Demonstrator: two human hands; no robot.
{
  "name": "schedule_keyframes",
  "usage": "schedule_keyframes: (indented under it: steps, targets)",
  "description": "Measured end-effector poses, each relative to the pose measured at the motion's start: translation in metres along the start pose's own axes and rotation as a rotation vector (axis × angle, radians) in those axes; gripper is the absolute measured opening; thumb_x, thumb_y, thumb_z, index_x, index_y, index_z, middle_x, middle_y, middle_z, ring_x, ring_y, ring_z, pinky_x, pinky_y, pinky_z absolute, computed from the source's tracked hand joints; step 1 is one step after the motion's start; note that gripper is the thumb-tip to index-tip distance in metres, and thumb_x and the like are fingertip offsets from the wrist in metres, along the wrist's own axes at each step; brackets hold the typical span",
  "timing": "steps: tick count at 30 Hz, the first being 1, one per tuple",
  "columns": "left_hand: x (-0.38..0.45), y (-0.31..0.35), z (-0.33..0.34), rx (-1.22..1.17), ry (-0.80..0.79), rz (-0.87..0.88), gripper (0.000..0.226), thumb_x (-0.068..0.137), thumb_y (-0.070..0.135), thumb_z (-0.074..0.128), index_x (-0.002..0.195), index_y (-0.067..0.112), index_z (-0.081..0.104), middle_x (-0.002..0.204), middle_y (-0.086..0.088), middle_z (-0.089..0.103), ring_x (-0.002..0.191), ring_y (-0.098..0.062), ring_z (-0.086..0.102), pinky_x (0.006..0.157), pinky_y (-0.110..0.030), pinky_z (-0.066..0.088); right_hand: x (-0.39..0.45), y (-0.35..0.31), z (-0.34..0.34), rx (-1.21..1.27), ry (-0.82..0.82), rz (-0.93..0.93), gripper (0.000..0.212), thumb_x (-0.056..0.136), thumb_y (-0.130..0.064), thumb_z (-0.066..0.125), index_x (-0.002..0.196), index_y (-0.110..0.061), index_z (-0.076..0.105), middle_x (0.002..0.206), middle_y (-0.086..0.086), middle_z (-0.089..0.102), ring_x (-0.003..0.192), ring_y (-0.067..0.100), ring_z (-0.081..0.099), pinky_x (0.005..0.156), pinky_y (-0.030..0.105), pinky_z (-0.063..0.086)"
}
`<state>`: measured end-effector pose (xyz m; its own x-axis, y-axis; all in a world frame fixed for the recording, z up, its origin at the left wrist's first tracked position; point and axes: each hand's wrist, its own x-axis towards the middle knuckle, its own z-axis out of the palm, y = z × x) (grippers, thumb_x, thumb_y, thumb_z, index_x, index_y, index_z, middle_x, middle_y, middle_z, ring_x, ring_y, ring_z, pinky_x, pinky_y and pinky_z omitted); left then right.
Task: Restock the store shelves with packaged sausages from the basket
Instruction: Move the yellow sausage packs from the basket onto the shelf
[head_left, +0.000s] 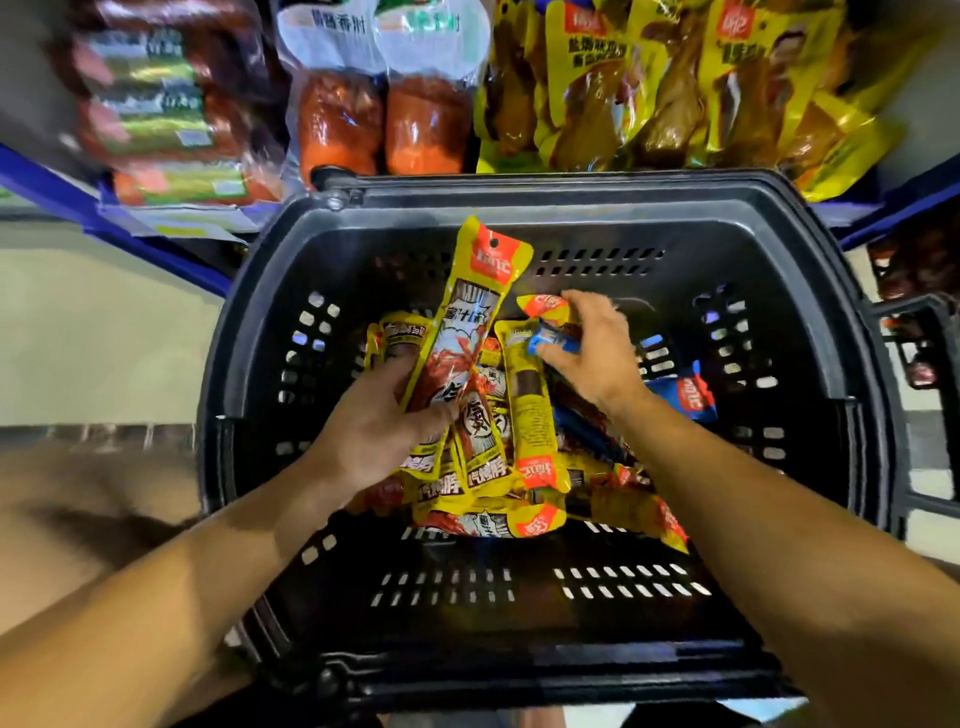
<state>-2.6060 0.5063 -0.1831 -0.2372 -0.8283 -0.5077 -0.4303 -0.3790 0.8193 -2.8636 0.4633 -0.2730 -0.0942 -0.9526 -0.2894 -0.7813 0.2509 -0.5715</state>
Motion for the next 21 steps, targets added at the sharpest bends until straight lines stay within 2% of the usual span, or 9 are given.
schedule_keyframes:
  steps: [4, 8, 13, 15, 16, 18, 19, 21]
  targets:
    - [0.002, 0.002, 0.0, 0.014, -0.004, -0.016, 0.028, 0.085, 0.022, 0.073, 0.112, 0.027, 0.067, 0.096, 0.02, 0.073, 0.084, 0.003, 0.069, 0.068, -0.006, 0.048, 0.005, 0.004, 0.002, -0.086, 0.054, 0.004, 0.052, 0.084, -0.019, 0.075, 0.132, -0.017, 0.055, 0.128, 0.009, 0.048, 0.119, 0.031, 0.043, 0.104, 0.037, 0.039]
    - [0.002, 0.008, 0.002, 0.03, 0.0, -0.024, 0.03, 0.085, 0.025, 0.073, 0.113, 0.027, 0.065, 0.098, 0.009, 0.074, 0.087, -0.007, 0.07, 0.08, -0.028, 0.056, -0.004, -0.002, -0.016, 0.033, 0.071, -0.036, 0.045, 0.084, -0.012, 0.073, 0.127, -0.015, 0.06, 0.124, 0.006, 0.061, 0.116, 0.026, 0.053, 0.103, 0.035, 0.041]
    - [-0.003, 0.016, 0.008, -0.072, 0.029, -0.013, 0.031, 0.084, 0.025, 0.075, 0.114, 0.026, 0.066, 0.098, 0.009, 0.075, 0.086, -0.007, 0.071, 0.08, -0.031, 0.056, -0.034, -0.034, -0.061, 0.33, 0.206, -0.093, 0.04, 0.084, -0.016, 0.07, 0.122, -0.024, 0.061, 0.113, -0.004, 0.067, 0.104, 0.012, 0.061, 0.094, 0.026, 0.046]
    - [-0.008, 0.021, 0.009, -0.112, 0.035, 0.002, 0.03, 0.084, 0.028, 0.074, 0.114, 0.029, 0.066, 0.099, 0.011, 0.075, 0.088, -0.006, 0.071, 0.083, -0.032, 0.056, -0.047, -0.048, -0.082, 0.465, 0.268, -0.111, 0.029, 0.084, -0.022, 0.068, 0.112, -0.029, 0.062, 0.102, -0.014, 0.067, 0.096, 0.003, 0.062, 0.09, 0.022, 0.047]
    - [-0.011, 0.025, 0.009, -0.13, 0.037, 0.002, 0.031, 0.085, 0.031, 0.073, 0.114, 0.03, 0.066, 0.101, 0.01, 0.074, 0.091, -0.008, 0.071, 0.087, -0.035, 0.055, -0.053, -0.054, -0.091, 0.541, 0.279, -0.101, 0.021, 0.084, -0.025, 0.067, 0.104, -0.03, 0.063, 0.097, -0.016, 0.067, 0.093, 0.002, 0.063, 0.089, 0.025, 0.049]
    - [-0.019, 0.032, 0.01, -0.193, 0.022, -0.01, 0.029, 0.086, 0.032, 0.07, 0.114, 0.027, 0.066, 0.107, 0.004, 0.074, 0.1, -0.018, 0.07, 0.094, -0.046, 0.053, -0.067, -0.063, -0.106, 0.738, 0.241, -0.049, 0.009, 0.085, -0.03, 0.066, 0.093, -0.027, 0.066, 0.092, -0.011, 0.07, 0.092, 0.009, 0.067, 0.085, 0.035, 0.053]
    - [-0.024, 0.036, 0.011, -0.237, 0.002, -0.014, 0.027, 0.088, 0.031, 0.068, 0.114, 0.025, 0.065, 0.108, -0.001, 0.073, 0.103, -0.022, 0.069, 0.095, -0.051, 0.051, -0.074, -0.066, -0.111, 0.847, 0.207, -0.029, 0.009, 0.086, -0.03, 0.065, 0.092, -0.024, 0.067, 0.091, -0.008, 0.072, 0.091, 0.013, 0.069, 0.081, 0.038, 0.055]
    - [-0.032, 0.043, 0.012, -0.311, -0.039, -0.012, 0.024, 0.092, 0.028, 0.063, 0.115, 0.021, 0.065, 0.109, -0.007, 0.073, 0.105, -0.027, 0.068, 0.095, -0.055, 0.051, -0.086, -0.073, -0.118, 1.021, 0.161, -0.024, 0.009, 0.089, -0.026, 0.062, 0.093, -0.019, 0.065, 0.084, -0.006, 0.072, 0.084, 0.015, 0.07, 0.074, 0.036, 0.056]
